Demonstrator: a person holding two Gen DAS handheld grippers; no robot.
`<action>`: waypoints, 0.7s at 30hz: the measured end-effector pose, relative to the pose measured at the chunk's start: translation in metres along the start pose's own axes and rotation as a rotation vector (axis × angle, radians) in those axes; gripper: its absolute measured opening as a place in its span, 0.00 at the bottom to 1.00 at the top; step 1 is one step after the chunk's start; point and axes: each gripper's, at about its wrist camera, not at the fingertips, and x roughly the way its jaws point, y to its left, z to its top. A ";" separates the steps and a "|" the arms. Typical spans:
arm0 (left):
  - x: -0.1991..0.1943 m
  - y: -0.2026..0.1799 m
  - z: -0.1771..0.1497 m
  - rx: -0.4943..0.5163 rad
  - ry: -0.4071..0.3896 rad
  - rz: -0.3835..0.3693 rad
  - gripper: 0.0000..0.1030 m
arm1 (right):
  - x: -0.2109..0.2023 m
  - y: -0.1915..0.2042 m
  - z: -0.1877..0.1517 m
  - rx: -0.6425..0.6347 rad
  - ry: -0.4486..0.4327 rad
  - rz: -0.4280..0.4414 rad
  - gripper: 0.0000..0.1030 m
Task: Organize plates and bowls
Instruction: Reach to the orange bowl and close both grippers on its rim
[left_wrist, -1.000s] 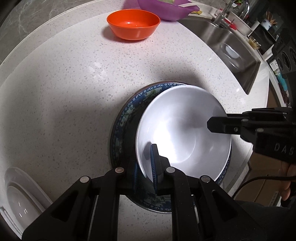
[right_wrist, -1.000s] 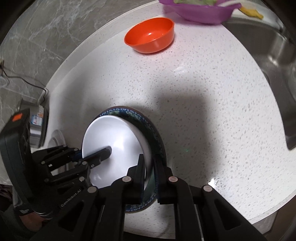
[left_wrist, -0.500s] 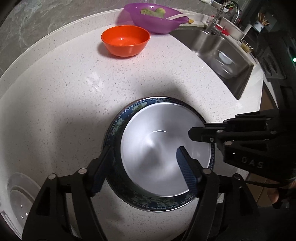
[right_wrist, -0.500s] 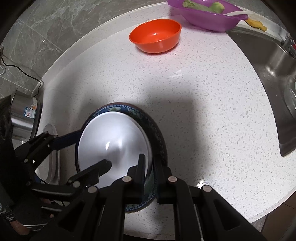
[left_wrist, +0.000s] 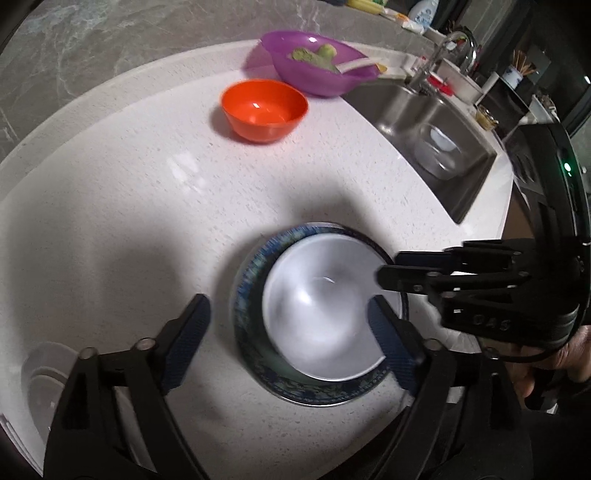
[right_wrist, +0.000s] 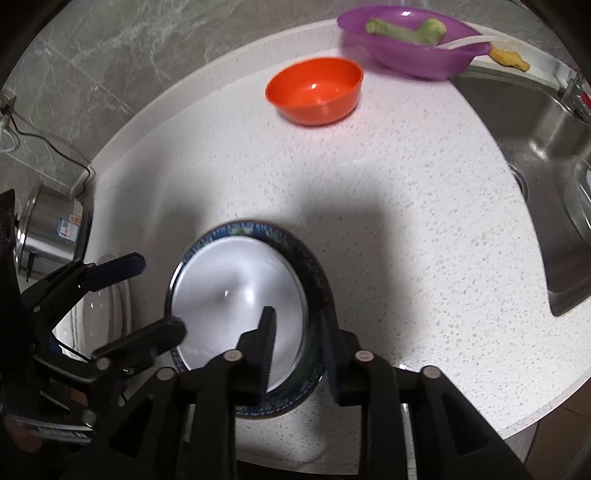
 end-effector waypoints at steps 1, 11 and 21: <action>-0.002 0.005 0.005 -0.006 -0.008 0.005 0.93 | -0.005 -0.002 0.003 0.005 -0.015 0.008 0.33; -0.005 0.070 0.094 -0.015 -0.100 0.230 1.00 | -0.060 -0.065 0.072 0.118 -0.248 0.174 0.77; 0.072 0.103 0.176 -0.123 -0.018 0.192 0.98 | -0.003 -0.094 0.164 0.182 -0.214 0.266 0.77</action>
